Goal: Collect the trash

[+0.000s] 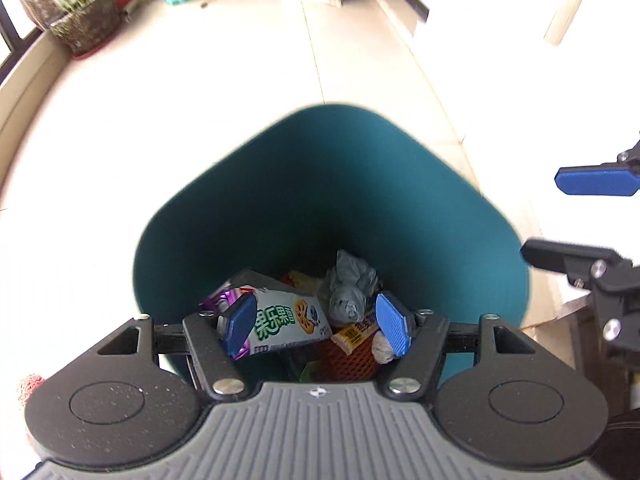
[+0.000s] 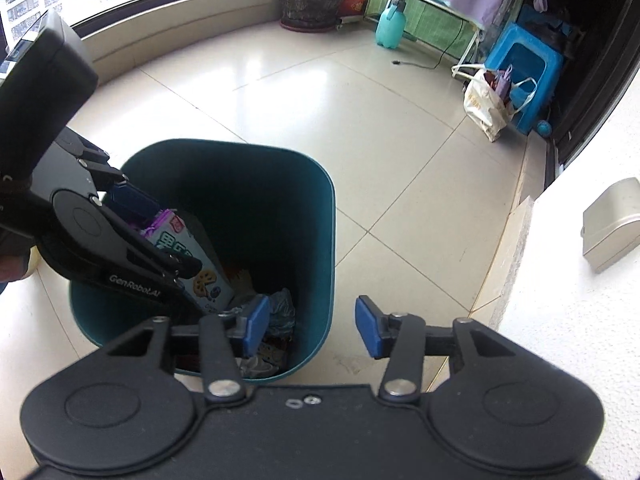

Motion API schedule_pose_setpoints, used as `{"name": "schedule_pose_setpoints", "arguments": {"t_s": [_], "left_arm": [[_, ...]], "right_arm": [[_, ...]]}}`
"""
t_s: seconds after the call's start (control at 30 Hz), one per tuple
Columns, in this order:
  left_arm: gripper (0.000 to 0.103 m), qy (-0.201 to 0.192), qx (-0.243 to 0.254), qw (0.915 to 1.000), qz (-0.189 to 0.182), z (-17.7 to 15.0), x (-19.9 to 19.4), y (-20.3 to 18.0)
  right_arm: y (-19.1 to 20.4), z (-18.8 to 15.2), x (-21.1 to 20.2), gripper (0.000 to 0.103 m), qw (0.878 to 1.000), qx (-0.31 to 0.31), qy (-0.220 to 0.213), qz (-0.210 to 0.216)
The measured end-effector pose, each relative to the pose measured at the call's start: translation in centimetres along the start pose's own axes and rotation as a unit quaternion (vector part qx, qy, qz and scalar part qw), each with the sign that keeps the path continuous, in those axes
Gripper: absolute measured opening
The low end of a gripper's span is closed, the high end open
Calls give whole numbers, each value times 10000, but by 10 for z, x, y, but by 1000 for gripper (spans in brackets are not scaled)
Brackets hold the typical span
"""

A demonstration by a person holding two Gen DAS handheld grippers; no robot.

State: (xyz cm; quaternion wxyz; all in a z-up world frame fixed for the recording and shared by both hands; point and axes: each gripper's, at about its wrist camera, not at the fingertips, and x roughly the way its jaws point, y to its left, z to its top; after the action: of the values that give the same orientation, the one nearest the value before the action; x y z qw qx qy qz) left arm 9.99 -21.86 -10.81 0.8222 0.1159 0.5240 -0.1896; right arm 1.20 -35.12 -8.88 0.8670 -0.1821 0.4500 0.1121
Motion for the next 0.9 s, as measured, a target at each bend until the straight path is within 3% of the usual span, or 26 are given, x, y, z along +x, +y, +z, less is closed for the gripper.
{"name": "schedule_pose_setpoints", "arguments": {"t_s": [0.17, 0.33, 0.57, 0.73, 0.9], "left_arm": [[65, -499, -118, 9987, -17, -14, -51, 8], [65, -924, -98, 9957, -20, -35, -92, 10], [69, -1316, -228, 9910, -44, -72, -124, 15], [81, -1691, -247, 9853, 48, -99, -146, 17], [82, -1850, -306, 9822, 101, -119, -154, 16]], "right_arm": [[17, -6, -33, 63, 9991, 317, -278, -34], [23, -17, -64, 78, 9940, 866, -651, 121], [37, -35, -88, 90, 9866, 1221, -1075, 146], [48, -49, -102, 103, 9804, 1305, -1473, 126], [56, -61, -106, 103, 9757, 1382, -1698, 94]]}}
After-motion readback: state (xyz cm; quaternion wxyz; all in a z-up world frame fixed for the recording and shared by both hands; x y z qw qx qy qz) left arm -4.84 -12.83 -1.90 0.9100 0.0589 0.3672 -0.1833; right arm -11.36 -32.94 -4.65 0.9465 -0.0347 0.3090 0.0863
